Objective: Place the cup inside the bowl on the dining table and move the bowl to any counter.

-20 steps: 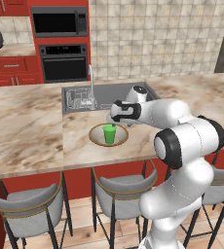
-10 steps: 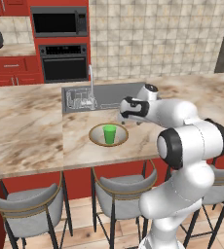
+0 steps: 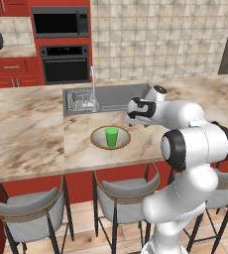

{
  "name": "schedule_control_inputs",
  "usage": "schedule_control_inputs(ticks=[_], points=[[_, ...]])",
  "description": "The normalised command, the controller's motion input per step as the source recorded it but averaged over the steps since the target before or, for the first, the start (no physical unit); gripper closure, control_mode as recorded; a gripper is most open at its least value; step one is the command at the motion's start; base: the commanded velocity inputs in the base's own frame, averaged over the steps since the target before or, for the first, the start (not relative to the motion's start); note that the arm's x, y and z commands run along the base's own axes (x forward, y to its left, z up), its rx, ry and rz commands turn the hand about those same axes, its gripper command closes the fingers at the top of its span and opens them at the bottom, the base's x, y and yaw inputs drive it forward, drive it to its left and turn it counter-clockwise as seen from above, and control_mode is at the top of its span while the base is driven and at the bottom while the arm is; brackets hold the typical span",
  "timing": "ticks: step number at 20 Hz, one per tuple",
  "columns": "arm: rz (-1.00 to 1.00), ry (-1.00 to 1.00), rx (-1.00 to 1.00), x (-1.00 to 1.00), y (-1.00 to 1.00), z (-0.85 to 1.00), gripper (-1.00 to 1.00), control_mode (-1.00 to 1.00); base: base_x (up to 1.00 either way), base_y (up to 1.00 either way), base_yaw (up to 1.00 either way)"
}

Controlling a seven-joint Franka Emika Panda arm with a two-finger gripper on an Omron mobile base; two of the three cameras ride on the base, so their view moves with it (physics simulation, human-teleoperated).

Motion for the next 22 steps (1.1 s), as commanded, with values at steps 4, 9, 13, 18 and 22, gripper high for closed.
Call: schedule_control_inputs(ticks=[4, 9, 13, 18, 22], points=[[0.04, 0.00, 0.08, 0.00, 0.00, -0.09, -1.00, -1.00, 0.00, 0.00, 0.00], [0.04, 0.00, 0.12, 0.00, 0.00, -0.02, -1.00, -1.00, 0.00, 0.00, 0.00], [0.01, 0.00, 0.14, 0.02, 0.00, 0.00, -1.00, -1.00, 0.00, 0.00, 0.00], [0.00, 0.00, 0.04, 0.17, 0.00, 0.00, -1.00, -1.00, 0.00, 0.00, 0.00], [0.00, 0.06, 0.00, 0.28, 0.00, 0.00, -1.00, -1.00, 0.00, 0.00, 0.00]])
